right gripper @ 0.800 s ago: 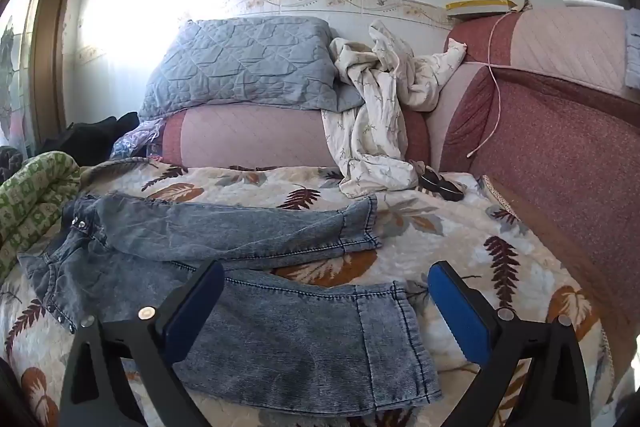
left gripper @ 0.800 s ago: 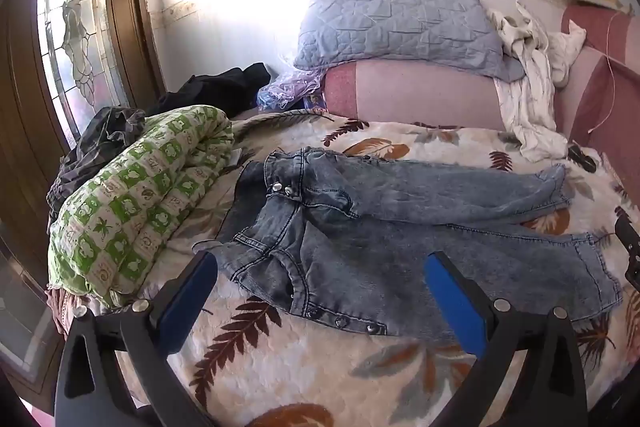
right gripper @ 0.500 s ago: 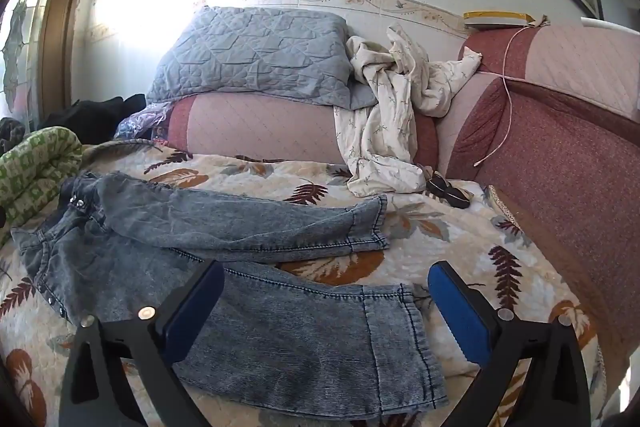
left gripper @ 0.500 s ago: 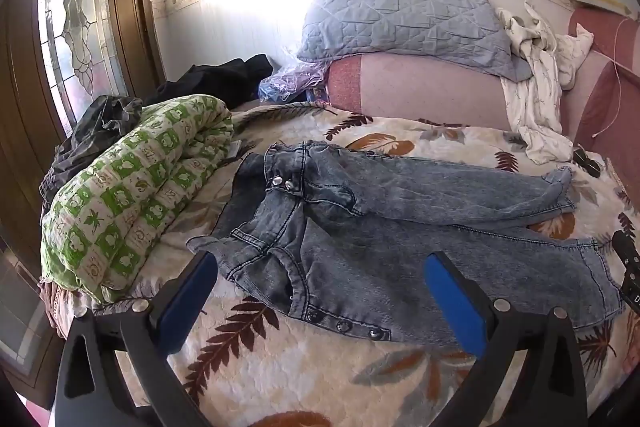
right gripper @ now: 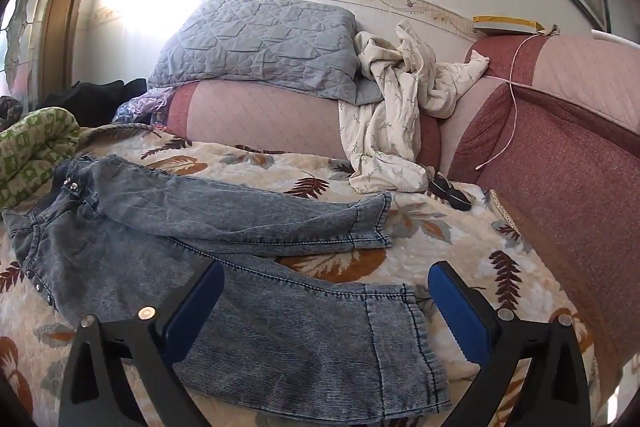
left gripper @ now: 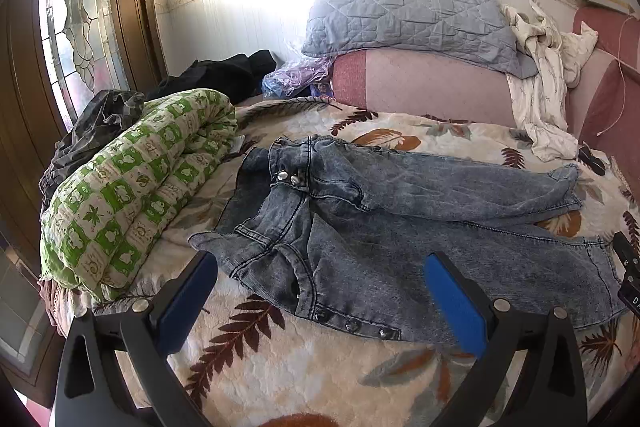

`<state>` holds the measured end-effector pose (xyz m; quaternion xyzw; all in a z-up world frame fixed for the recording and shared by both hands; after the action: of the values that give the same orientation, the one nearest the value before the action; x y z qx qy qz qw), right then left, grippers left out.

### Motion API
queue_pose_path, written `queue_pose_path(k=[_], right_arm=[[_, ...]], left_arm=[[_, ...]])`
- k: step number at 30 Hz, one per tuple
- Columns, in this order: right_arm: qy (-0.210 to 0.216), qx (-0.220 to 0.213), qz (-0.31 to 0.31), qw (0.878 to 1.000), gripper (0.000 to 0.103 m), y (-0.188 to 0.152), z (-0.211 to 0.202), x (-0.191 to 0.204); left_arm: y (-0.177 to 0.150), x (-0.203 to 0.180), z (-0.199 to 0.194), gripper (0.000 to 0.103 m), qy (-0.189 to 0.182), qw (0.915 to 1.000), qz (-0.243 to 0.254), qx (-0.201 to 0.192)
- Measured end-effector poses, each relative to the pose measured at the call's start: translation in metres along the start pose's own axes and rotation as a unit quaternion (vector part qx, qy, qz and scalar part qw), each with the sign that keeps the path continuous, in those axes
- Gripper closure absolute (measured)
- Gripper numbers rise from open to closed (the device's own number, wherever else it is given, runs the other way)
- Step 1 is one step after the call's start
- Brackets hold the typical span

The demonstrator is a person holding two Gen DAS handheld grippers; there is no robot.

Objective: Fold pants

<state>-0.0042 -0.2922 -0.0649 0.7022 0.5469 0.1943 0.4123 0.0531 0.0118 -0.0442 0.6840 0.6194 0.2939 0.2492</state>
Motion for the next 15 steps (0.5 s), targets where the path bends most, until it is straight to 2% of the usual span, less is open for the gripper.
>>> queue_pose_path(k=[3, 15], right_arm=[[-0.003, -0.001, -0.001, 1.0, 0.0, 0.0, 0.0, 0.0], [-0.007, 0.006, 0.009, 1.0, 0.0, 0.0, 0.004, -0.006]], left_arm=[[0.001, -0.001, -0.001, 0.0, 0.001, 1.0, 0.002, -0.004], [-0.003, -0.023, 0.017, 0.0, -0.011, 0.9995, 0.023, 0.02]])
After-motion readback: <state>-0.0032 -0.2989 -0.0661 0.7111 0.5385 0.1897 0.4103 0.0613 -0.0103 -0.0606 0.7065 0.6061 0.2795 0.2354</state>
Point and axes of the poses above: each gripper's, at about its wrist camera, not at the fingertips, and z roughly the way its jaws point, x to its left, y to its top, the point moved 4 cm from there along z, roughly the way its jaws point, and after that the axes turned 7 degrees about x, right-handed, at the moved point
